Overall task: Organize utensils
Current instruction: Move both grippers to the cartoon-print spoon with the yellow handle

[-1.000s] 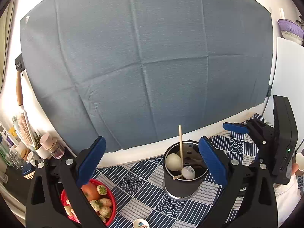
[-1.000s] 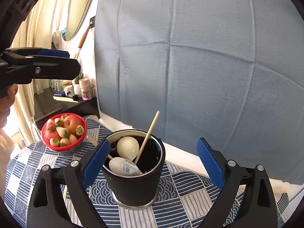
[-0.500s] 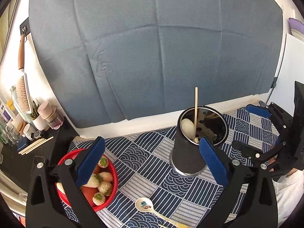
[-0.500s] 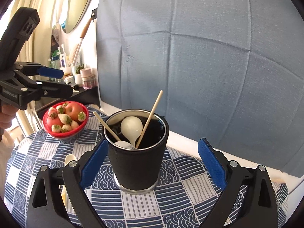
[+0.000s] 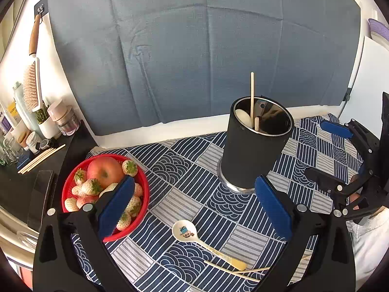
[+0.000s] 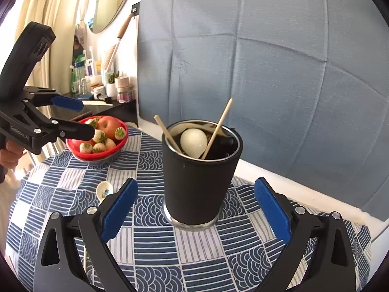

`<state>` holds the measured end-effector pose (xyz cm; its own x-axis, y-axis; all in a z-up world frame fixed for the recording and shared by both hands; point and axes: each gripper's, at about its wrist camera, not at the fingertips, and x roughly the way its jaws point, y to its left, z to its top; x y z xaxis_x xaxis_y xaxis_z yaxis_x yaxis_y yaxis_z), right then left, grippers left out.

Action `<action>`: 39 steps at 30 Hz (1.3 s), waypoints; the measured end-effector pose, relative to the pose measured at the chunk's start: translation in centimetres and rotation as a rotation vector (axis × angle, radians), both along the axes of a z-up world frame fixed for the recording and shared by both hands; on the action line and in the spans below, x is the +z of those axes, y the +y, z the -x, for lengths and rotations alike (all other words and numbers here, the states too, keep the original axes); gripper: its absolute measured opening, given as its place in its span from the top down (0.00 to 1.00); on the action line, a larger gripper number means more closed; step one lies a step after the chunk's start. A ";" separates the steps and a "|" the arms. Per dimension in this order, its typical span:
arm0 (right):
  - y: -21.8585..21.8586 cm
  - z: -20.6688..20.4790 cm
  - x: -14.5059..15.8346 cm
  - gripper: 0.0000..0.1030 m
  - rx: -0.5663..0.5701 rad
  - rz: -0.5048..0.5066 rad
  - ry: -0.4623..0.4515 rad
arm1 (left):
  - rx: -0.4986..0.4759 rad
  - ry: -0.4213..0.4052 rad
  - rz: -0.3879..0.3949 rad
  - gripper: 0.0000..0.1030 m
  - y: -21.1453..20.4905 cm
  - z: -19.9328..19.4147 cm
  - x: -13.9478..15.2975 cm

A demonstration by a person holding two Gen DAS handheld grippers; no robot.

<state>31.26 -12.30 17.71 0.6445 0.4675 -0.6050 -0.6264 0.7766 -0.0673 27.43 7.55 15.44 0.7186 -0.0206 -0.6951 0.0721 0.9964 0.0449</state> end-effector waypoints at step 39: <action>5.6 6.1 -8.2 0.10 0.144 0.155 0.116 | -0.003 0.218 0.081 0.06 3.9 3.6 -11.9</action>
<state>25.15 -6.67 9.47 0.4999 0.4452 -0.7428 -0.7406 0.6644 -0.1002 23.83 11.49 3.56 0.5516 -0.0840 -0.8299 0.0740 0.9959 -0.0516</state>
